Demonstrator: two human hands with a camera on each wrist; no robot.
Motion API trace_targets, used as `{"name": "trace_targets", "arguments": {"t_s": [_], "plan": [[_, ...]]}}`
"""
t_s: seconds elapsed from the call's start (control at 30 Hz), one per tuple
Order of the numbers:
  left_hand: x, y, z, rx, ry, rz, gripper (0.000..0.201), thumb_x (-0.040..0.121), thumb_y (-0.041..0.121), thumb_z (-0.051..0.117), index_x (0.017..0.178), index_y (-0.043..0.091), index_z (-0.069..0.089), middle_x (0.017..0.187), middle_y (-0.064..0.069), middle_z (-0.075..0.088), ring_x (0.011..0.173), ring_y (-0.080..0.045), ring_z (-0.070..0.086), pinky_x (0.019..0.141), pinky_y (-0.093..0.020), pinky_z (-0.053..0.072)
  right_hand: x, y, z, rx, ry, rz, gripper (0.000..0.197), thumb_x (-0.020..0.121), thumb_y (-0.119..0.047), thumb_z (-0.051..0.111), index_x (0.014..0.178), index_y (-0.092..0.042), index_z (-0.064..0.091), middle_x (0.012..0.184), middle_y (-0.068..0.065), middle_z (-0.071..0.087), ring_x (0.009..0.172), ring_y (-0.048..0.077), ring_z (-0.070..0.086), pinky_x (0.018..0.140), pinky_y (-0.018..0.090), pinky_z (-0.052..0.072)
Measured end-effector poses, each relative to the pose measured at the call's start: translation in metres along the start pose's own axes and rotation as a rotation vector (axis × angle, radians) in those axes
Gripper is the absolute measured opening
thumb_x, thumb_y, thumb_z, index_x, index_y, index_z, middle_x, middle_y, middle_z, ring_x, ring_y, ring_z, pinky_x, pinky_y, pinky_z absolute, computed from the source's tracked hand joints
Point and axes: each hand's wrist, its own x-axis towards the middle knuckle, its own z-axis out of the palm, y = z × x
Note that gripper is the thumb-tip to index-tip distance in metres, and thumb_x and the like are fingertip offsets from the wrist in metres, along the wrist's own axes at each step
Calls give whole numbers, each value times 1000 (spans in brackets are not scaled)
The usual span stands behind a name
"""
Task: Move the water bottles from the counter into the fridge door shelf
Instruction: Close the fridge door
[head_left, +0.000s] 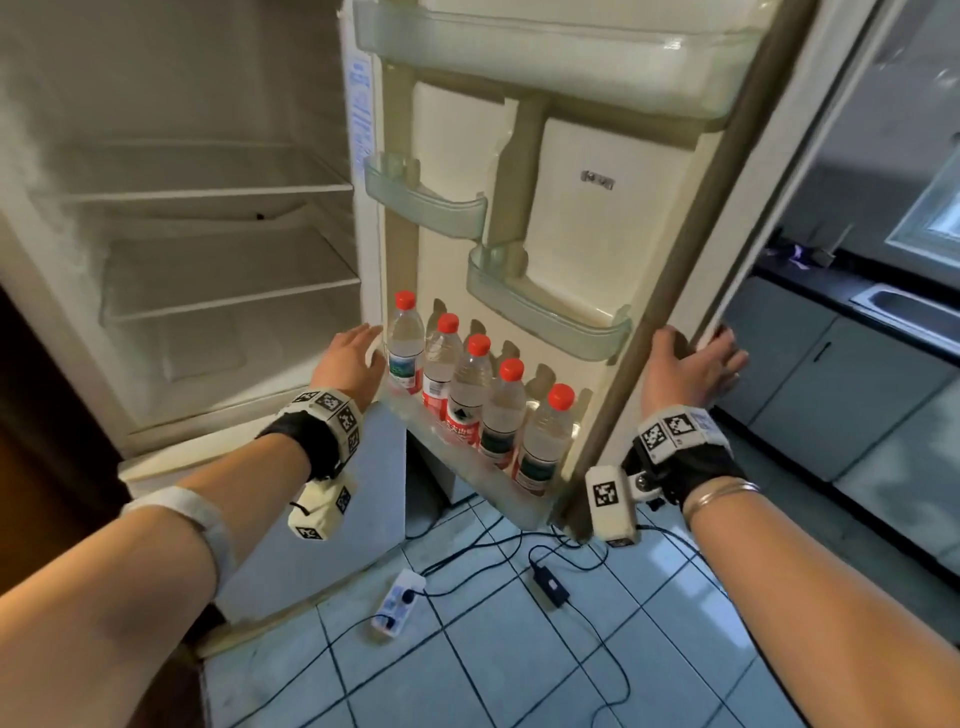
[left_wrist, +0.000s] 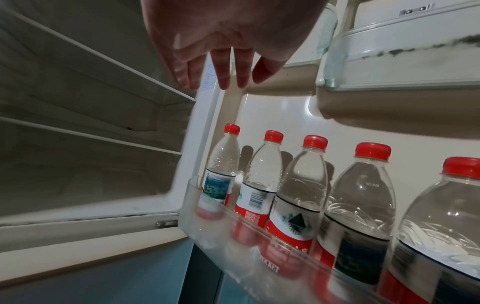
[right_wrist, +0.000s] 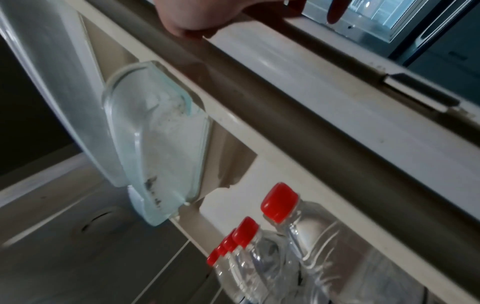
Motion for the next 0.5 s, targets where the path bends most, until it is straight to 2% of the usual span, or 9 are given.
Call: {"name": "trace_targets", "arguments": {"t_s": [0.07, 0.13, 0.23, 0.3, 0.37, 0.4, 0.43, 0.5], "plan": [[-16, -4, -9, 0, 9, -8, 45, 93, 18, 41, 139, 17, 41, 148, -7, 37, 137, -22, 33, 113, -35, 27, -26, -6, -5, 57, -32, -15, 65, 81, -36, 52, 134, -5, 33, 137, 19, 35, 124, 35, 36, 95, 39, 35], [-31, -10, -18, 4, 23, -19, 45, 93, 17, 41, 138, 16, 41, 148, -8, 38, 137, -23, 34, 113, -35, 27, -51, -12, -8, 131, -102, 1, 62, 87, -31, 53, 138, -8, 28, 140, 15, 39, 123, 30, 43, 92, 31, 36], [-52, -23, -32, 23, 41, -47, 44, 93, 16, 41, 137, 14, 43, 146, -9, 40, 136, -25, 36, 112, -35, 28, -87, -18, -13, 190, -186, -5, 59, 87, -34, 55, 137, -16, 30, 131, 11, 53, 113, 26, 53, 83, 25, 36], [-65, -30, -43, 30, 54, -70, 43, 93, 15, 41, 136, 13, 43, 146, -10, 41, 135, -26, 37, 111, -35, 29, -110, -22, -14, 212, -250, -30, 59, 82, -43, 58, 132, -22, 35, 122, 6, 59, 107, 27, 59, 89, 29, 43], [-79, -36, -55, 47, 69, -98, 43, 94, 16, 40, 137, 13, 43, 146, -9, 41, 134, -26, 37, 111, -35, 29, -132, -26, -10, 250, -334, -66, 61, 76, -49, 60, 127, -29, 36, 118, -1, 62, 100, 21, 63, 90, 40, 51], [-86, -39, -61, 56, 74, -110, 42, 95, 17, 40, 137, 14, 42, 146, -9, 40, 134, -25, 37, 111, -35, 29, -143, -29, -8, 277, -372, -90, 62, 75, -48, 62, 128, -30, 35, 117, -3, 62, 97, 17, 64, 88, 39, 53], [-93, -42, -67, 62, 80, -123, 42, 95, 17, 39, 137, 15, 42, 146, -8, 40, 134, -25, 38, 111, -35, 29, -154, -32, -5, 302, -407, -115, 64, 75, -45, 65, 129, -30, 35, 117, -4, 62, 94, 12, 64, 87, 31, 54], [-103, -54, -79, 79, 100, -141, 43, 95, 17, 39, 137, 16, 41, 145, -8, 40, 134, -25, 38, 110, -36, 30, -175, -41, 2, 350, -476, -165, 71, 75, -36, 70, 134, -27, 33, 122, -2, 58, 93, 4, 60, 80, 8, 49]]}}
